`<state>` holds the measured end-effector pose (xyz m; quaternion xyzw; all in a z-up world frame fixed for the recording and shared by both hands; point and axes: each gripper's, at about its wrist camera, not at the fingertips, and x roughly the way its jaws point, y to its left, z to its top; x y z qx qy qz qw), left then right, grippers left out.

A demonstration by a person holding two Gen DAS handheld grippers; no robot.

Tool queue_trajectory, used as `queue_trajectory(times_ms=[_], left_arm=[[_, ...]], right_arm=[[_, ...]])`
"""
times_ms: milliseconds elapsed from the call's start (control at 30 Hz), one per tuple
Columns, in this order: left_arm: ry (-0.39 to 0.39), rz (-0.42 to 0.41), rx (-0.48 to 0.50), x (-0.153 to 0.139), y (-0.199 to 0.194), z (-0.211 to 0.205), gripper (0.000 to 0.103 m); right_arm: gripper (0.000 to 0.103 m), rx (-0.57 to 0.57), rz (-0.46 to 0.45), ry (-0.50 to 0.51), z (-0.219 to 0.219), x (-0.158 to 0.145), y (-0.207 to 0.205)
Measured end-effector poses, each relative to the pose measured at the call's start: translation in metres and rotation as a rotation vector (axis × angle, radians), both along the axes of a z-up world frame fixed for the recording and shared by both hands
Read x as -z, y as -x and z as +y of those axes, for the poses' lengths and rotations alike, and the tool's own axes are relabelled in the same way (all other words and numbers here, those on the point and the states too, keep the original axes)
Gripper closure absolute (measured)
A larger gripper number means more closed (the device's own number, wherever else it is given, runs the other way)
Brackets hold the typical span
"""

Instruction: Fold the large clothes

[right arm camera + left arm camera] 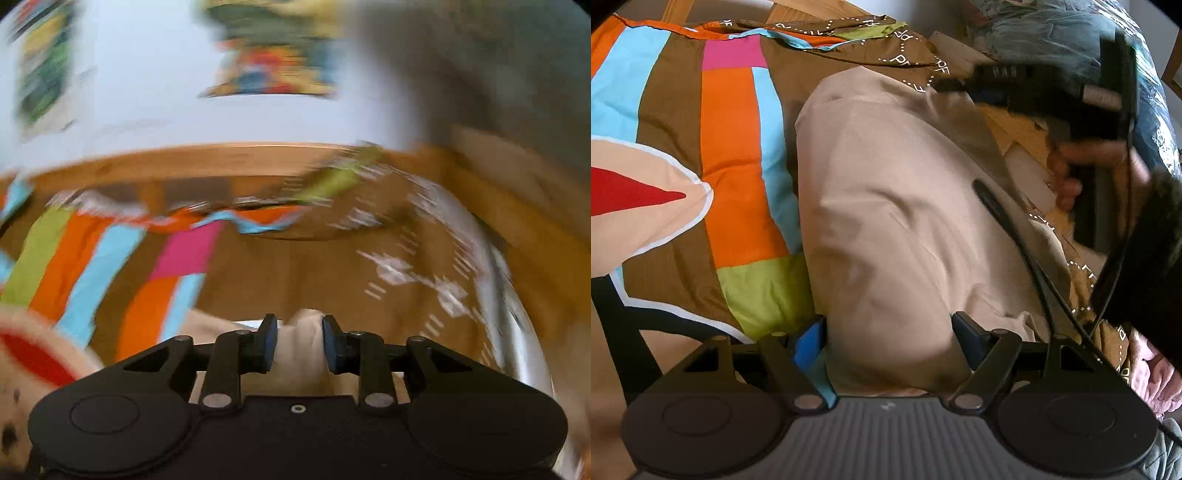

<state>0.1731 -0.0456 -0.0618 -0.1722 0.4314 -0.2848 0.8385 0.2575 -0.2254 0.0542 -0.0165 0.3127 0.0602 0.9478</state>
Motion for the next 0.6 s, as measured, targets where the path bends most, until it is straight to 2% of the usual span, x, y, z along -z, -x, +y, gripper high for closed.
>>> queue_trajectory(times_ms=[33, 100, 133, 200, 233, 267, 300, 333, 433, 467, 533, 600], left_arm=[[0.002, 0.002, 0.0, 0.0, 0.0, 0.0, 0.026], [0.0, 0.0, 0.001, 0.0, 0.0, 0.0, 0.026], [-0.001, -0.002, 0.006, 0.001, 0.003, 0.001, 0.026], [-0.001, -0.003, 0.006, -0.001, 0.003, 0.001, 0.026], [0.001, -0.003, 0.007, -0.001, 0.003, 0.001, 0.026], [0.002, -0.002, 0.006, -0.001, 0.003, 0.001, 0.026], [0.005, -0.002, 0.007, 0.0, 0.003, 0.002, 0.026], [0.006, -0.002, 0.008, 0.001, 0.004, 0.002, 0.026], [0.011, 0.004, 0.01, 0.002, 0.002, 0.004, 0.025], [0.013, 0.007, 0.009, 0.003, 0.002, 0.003, 0.025], [0.015, 0.008, 0.007, 0.002, 0.002, 0.005, 0.025], [0.017, 0.012, 0.002, 0.004, 0.002, 0.006, 0.025]], right_arm=[[0.062, -0.057, 0.014, 0.02, 0.009, -0.002, -0.003], [0.062, -0.172, 0.047, 0.069, 0.029, 0.002, -0.011], [0.063, -0.157, 0.026, 0.138, 0.036, 0.005, -0.009], [0.064, -0.029, -0.033, 0.291, 0.043, 0.01, -0.014], [0.065, 0.004, -0.043, 0.254, 0.039, 0.008, -0.013], [0.066, -0.017, -0.046, 0.161, 0.033, 0.005, -0.011], [0.067, -0.068, -0.037, 0.071, 0.03, 0.002, -0.008], [0.067, -0.128, -0.014, 0.033, 0.032, 0.0, -0.008], [0.067, -0.302, 0.027, 0.085, 0.055, 0.008, 0.0], [0.067, -0.32, 0.04, 0.101, 0.059, 0.012, 0.0], [0.065, -0.257, 0.068, 0.161, 0.064, 0.031, -0.01], [0.065, -0.176, 0.083, 0.113, 0.054, 0.046, -0.023]])
